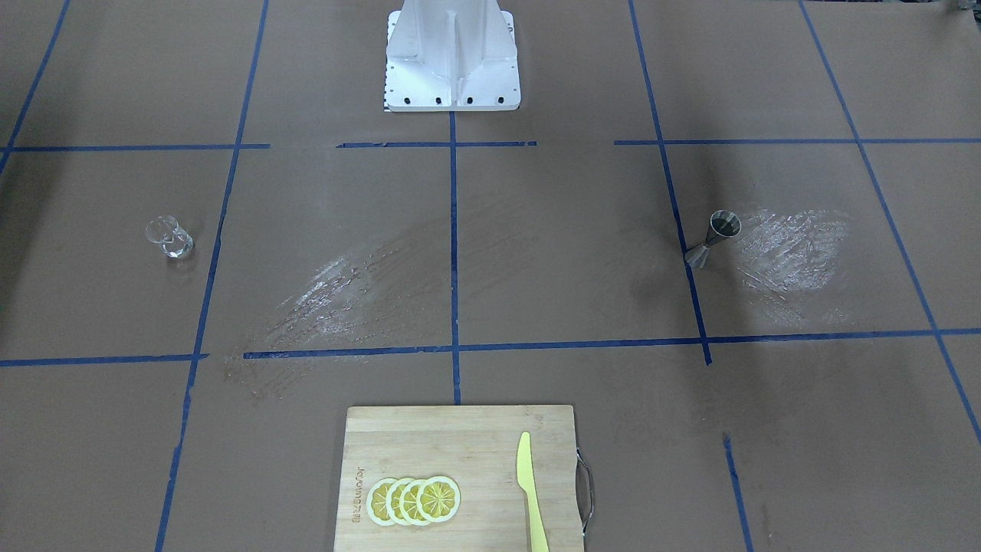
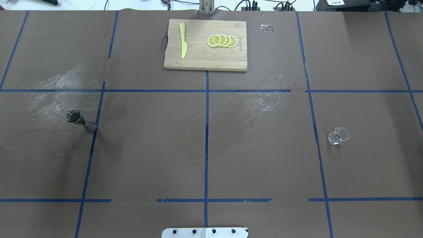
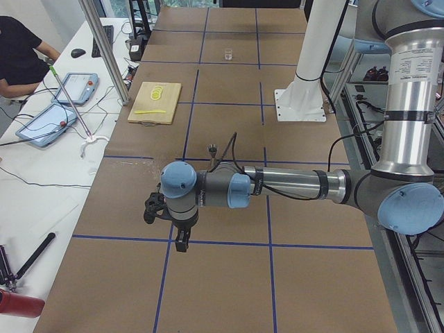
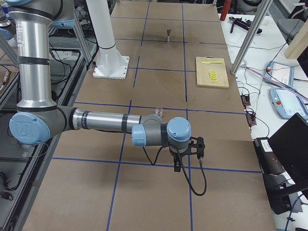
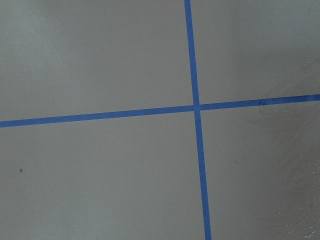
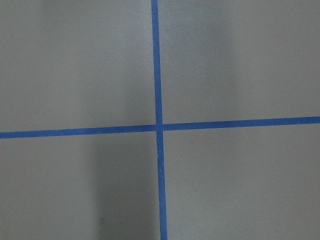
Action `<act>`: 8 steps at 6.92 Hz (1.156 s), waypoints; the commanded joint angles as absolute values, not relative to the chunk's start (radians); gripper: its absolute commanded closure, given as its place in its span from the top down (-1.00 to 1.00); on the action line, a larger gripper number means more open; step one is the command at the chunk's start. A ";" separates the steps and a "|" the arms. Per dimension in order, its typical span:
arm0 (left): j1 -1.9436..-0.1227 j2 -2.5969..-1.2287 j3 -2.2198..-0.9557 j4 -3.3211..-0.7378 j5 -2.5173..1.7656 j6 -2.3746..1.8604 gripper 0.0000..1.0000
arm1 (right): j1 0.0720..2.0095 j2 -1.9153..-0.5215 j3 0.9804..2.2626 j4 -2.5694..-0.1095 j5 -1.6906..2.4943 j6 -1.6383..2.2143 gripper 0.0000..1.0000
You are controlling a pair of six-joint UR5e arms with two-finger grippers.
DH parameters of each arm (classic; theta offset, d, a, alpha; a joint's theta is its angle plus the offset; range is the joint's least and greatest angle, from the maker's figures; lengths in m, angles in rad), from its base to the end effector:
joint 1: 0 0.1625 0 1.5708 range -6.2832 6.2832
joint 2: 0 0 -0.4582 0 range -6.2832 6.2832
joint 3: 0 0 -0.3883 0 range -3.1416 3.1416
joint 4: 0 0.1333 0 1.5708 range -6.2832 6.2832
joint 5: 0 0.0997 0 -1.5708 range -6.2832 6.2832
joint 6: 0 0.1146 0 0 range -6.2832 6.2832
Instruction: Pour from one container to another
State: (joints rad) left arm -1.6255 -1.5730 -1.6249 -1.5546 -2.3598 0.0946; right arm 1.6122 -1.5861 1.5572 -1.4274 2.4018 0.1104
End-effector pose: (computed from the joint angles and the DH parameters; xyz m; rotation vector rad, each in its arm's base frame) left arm -0.0788 -0.4880 0.6755 0.0967 0.7840 0.0536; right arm 0.0689 -0.4866 0.6972 0.0792 -0.8335 0.0953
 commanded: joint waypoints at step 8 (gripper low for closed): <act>-1.612 -1.589 -1.548 -1.746 -2.388 -0.049 1.00 | 1.612 -1.583 1.559 -1.424 2.399 0.110 1.00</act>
State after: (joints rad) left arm -1.6152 -1.5891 -1.5591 -1.7377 -2.3914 -0.0478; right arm 1.6122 -1.5844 1.5581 -1.4241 2.3993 0.1106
